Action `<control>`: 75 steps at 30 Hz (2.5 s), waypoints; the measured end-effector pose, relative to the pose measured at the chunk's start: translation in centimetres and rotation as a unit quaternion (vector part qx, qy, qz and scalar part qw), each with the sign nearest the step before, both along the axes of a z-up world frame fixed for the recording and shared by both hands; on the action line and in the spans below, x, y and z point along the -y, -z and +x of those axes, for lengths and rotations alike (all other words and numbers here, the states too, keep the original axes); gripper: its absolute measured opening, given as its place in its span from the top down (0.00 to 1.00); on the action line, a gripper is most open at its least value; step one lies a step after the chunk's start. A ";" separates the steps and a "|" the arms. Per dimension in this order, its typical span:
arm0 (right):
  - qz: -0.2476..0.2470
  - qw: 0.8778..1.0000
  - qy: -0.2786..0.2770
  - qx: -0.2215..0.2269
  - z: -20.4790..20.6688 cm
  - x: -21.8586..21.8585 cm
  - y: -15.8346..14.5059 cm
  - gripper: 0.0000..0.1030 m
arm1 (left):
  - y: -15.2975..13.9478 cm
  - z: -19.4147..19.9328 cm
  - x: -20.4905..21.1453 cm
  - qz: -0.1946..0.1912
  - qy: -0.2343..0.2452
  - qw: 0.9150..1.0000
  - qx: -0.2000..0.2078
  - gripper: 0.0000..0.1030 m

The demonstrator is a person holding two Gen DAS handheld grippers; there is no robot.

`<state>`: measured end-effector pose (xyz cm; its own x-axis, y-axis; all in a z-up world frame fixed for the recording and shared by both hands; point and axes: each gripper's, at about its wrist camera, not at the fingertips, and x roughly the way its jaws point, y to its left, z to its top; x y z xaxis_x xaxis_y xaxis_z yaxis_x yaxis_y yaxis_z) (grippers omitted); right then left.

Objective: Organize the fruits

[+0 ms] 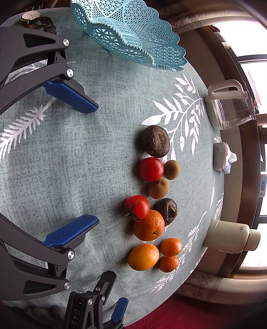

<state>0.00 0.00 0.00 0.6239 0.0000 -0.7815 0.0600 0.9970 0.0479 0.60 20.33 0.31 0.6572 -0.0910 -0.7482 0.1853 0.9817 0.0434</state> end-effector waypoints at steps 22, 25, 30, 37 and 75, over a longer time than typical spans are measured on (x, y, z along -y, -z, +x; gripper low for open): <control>0.000 1.000 0.000 -0.001 0.0 0.0 0.0 0.05 | -1.3 0.5 -0.7 -0.085 0.015 0.995 -0.056 0.03; -0.002 1.000 -0.001 -0.002 0.0 0.0 0.0 0.05 | -1.5 0.3 -0.9 -0.096 0.015 0.994 -0.042 0.03; -0.003 1.000 -0.006 -0.002 -0.3 0.0 0.1 0.05 | -2.5 -0.8 -1.5 -0.101 0.013 0.995 0.000 0.03; -0.008 1.000 -0.015 -0.006 -0.7 -0.1 0.0 0.05 | -4.0 -1.6 0.0 -0.029 0.035 0.997 0.067 0.03; -0.010 1.000 -0.021 -0.007 -0.6 0.0 -0.2 0.05 | -1.7 9.4 -1.9 -0.056 0.007 0.998 -0.024 0.60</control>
